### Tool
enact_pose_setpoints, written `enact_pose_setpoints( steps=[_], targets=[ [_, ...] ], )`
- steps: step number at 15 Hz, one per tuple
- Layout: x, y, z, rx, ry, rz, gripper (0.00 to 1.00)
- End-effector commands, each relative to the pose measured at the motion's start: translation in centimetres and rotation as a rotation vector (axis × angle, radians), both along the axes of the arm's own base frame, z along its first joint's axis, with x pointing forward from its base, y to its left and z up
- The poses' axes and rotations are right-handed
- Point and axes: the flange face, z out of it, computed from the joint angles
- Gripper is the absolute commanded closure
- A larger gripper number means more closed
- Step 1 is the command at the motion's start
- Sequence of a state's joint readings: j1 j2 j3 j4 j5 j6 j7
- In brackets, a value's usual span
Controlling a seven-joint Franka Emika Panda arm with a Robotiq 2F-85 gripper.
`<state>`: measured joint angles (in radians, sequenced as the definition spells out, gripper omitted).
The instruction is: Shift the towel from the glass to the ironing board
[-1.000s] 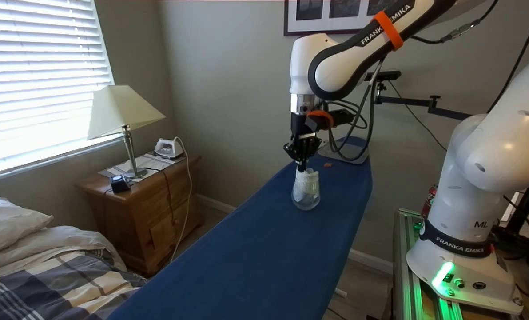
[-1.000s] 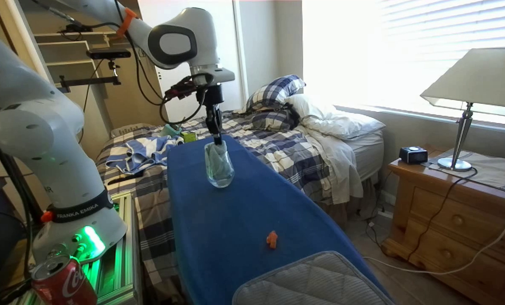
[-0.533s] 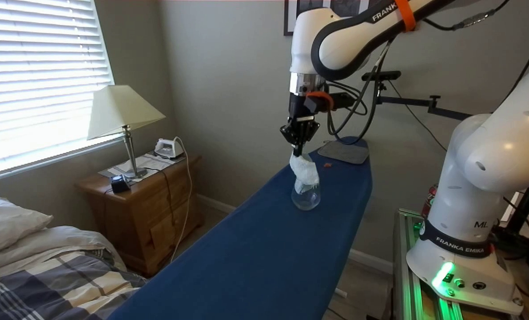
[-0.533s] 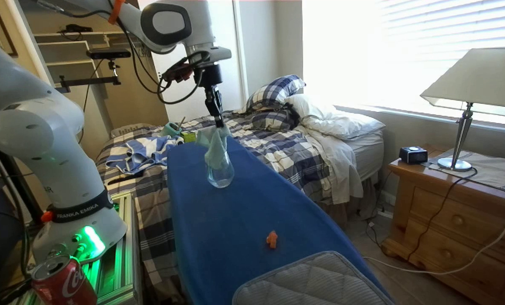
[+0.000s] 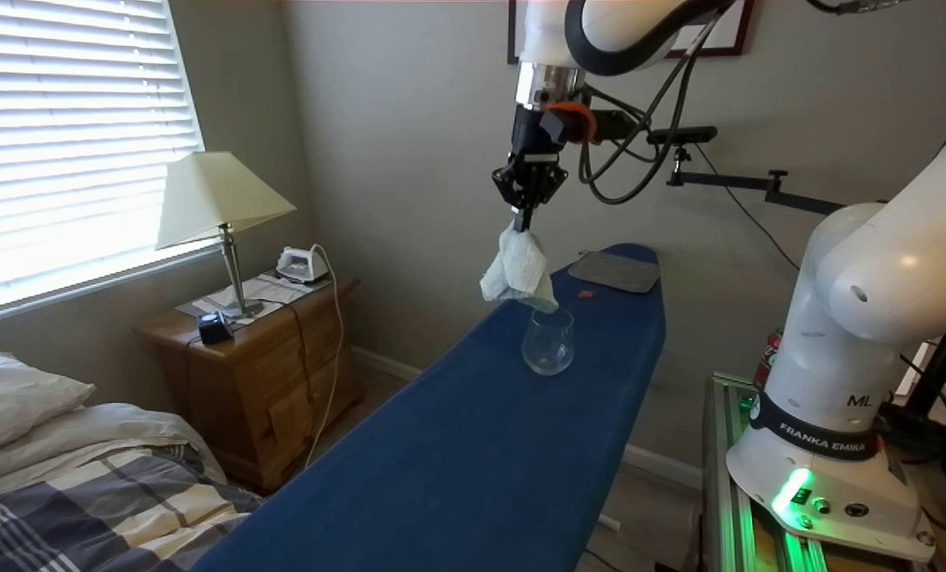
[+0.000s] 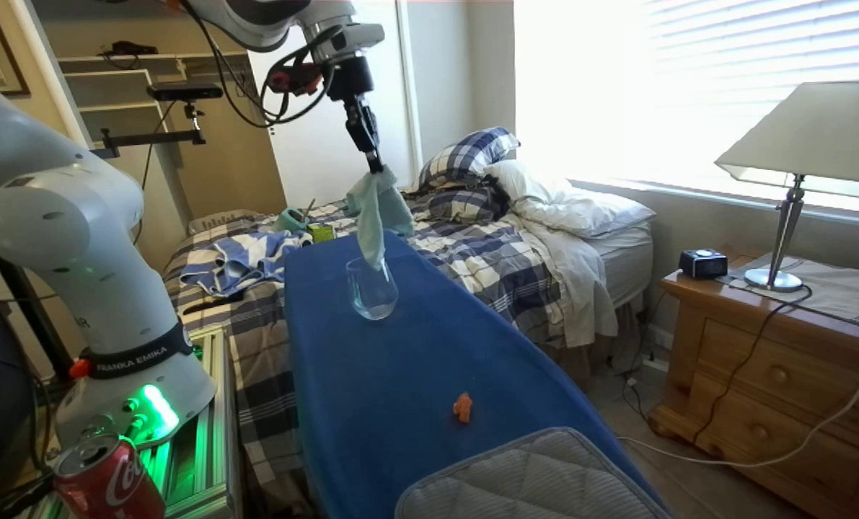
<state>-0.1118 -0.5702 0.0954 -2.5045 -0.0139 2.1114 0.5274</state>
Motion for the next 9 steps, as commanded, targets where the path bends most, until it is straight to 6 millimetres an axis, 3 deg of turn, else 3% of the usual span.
enact_pose_setpoints(
  steps=[1,5,9],
  targets=[
    [-0.3,-1.0,3.0,-0.029,-0.030,-0.051,1.00],
    [-0.1,-5.6,4.6,-0.038,-0.068,-0.166,1.00],
    [-0.5,-10.4,3.6,-0.042,-0.059,-0.265,1.00]
  ],
)
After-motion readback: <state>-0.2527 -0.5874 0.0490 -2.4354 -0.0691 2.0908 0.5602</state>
